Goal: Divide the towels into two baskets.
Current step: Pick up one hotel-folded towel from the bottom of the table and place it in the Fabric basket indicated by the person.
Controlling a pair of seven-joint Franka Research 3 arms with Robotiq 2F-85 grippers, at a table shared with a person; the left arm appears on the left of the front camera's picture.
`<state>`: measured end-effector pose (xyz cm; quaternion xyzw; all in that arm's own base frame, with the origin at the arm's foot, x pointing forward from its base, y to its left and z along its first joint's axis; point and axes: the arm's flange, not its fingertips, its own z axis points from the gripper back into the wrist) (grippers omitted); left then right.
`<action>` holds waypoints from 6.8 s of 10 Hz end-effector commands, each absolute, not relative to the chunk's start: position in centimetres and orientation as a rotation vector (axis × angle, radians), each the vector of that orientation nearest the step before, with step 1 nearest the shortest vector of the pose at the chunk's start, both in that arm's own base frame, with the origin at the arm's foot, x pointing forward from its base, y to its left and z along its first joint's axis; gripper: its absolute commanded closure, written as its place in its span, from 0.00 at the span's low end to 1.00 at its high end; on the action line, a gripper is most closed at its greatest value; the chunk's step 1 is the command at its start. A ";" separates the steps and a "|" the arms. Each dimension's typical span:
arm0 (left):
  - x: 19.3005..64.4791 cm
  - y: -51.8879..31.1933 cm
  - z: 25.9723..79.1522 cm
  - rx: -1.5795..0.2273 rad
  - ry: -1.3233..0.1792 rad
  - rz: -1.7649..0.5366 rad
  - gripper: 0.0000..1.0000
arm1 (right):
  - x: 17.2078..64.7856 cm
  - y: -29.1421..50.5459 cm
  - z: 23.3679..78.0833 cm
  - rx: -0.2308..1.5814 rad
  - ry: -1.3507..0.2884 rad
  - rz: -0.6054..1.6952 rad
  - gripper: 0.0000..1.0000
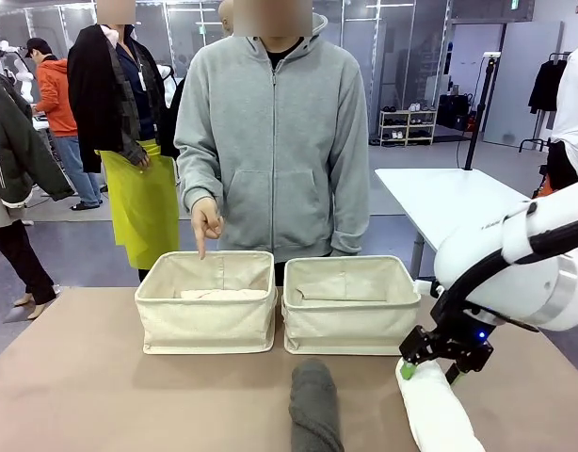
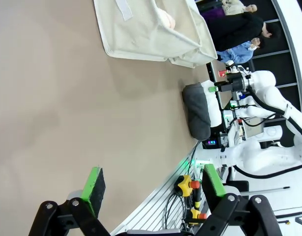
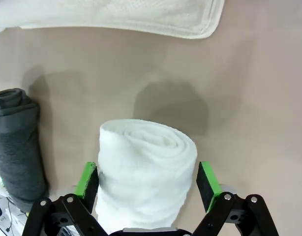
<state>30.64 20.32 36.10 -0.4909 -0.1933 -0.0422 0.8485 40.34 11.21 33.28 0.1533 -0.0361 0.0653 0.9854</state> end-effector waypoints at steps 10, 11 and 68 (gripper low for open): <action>30.4 20.5 36.5 -1.041 -0.426 -0.094 0.00 | 29.9 11.4 30.0 0.207 -0.063 0.186 0.43; 30.4 20.5 36.5 -1.041 -0.426 -0.094 0.00 | 30.0 11.3 30.7 0.215 -0.077 0.183 0.77; 30.4 20.5 36.5 -1.041 -0.426 -0.094 0.00 | 47.8 59.8 44.3 -0.509 -0.624 1.700 0.00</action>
